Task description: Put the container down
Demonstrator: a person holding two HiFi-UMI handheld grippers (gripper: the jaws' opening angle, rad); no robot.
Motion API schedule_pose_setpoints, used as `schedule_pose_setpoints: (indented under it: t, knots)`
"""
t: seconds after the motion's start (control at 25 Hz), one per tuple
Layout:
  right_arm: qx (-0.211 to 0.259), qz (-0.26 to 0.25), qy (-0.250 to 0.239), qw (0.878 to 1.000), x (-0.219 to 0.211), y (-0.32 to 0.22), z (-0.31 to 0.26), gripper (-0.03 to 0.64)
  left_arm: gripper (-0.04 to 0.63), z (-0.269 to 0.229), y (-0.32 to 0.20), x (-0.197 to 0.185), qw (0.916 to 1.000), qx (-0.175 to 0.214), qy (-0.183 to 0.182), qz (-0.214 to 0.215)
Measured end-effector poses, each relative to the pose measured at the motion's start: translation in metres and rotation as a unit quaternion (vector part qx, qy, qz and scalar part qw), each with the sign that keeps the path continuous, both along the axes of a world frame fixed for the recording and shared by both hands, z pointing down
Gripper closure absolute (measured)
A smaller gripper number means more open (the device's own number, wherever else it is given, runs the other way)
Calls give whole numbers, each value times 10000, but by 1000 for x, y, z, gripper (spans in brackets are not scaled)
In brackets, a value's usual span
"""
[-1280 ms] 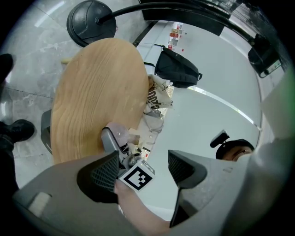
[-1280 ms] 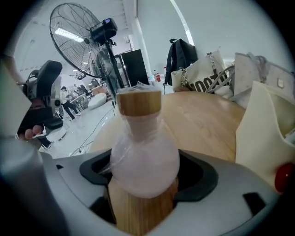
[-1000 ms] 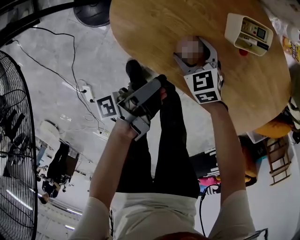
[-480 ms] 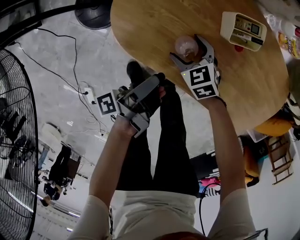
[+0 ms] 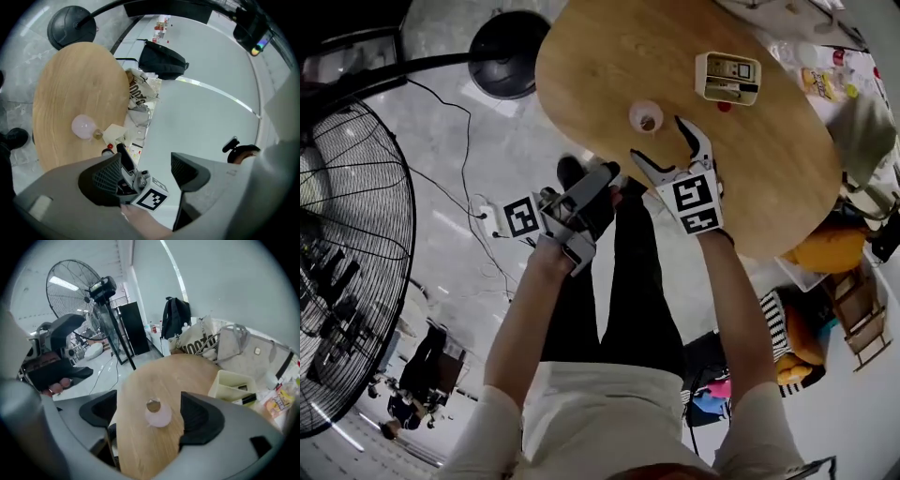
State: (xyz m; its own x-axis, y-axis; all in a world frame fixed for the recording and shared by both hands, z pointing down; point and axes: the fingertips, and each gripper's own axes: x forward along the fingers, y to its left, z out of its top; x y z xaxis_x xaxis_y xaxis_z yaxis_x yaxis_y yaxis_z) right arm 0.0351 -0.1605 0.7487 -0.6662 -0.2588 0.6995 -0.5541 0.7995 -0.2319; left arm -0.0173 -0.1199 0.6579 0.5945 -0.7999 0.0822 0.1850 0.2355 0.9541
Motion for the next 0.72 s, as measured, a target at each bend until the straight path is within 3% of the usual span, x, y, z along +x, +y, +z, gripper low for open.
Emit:
schedule_pose_setpoints:
  t: [0.2,0.44,0.56,0.64,0.72]
  knots:
    - [-35,324,-239,9992,24,14,-90,236,267,-72,8,23,9983,373,-200,402]
    - [258,769,-366,9960,56,30,-199,329,295,-156,30,36,9852,871,-1080,1001]
    - [402,907,-396,9943,62,47,-247,366,322,-193,43,36,9791,1004,-1310,1188]
    - [544,1041,-409,9922,63,59,-277,391,331,-217,50,37,9696,1275,-1524,1428]
    - [727,1174,-394,9896,62,72,-305,426,342,-237,60,38,9508,1643,-1923,1791]
